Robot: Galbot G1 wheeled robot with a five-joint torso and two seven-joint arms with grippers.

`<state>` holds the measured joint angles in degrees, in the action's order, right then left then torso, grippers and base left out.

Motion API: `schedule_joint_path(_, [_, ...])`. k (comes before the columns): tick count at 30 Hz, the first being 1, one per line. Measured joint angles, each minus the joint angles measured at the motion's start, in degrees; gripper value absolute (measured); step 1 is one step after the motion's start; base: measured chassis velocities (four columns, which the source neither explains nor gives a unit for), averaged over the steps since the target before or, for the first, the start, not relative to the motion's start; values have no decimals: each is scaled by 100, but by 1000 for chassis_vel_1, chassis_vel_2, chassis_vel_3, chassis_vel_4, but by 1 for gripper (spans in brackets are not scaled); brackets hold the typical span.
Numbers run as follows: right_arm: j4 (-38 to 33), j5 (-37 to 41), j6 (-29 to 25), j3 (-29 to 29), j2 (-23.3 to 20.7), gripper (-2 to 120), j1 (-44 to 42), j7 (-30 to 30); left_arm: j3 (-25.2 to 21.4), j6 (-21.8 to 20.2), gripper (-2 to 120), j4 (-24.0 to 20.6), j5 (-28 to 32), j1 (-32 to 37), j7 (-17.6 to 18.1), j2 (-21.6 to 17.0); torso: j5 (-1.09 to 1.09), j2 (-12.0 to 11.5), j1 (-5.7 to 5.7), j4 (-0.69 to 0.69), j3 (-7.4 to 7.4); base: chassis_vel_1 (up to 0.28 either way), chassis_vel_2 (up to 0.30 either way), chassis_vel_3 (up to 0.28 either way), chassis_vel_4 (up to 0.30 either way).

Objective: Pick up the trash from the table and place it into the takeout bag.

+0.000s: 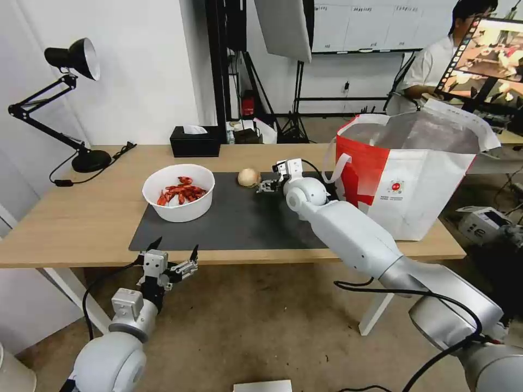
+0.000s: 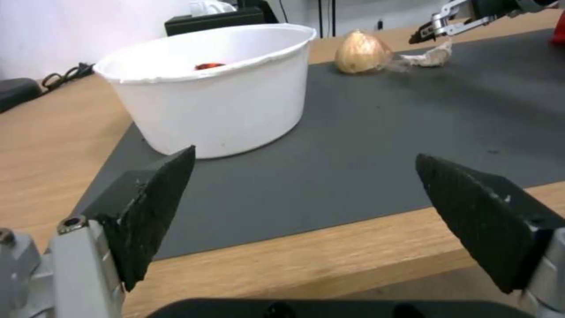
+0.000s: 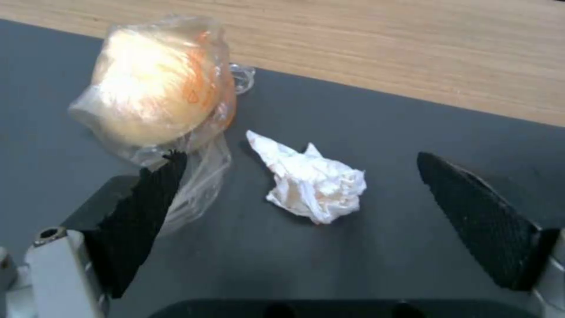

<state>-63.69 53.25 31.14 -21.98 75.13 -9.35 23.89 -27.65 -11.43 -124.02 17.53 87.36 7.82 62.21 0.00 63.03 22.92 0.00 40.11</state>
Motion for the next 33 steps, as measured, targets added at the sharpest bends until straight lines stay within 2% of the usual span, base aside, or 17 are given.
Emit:
schedule_joint_path(23, [129,97,160,166,154,100,-65,339,79,0,100,33,-14,-74,-19,13,0,0,0,-1,0,0,0,0,0])
schedule_joint_path(33, [538,-45,163,198,369,100,81,125,98,0,100,70,-14,-94,-20,0,0,0,0,0,0,0,0,0,0])
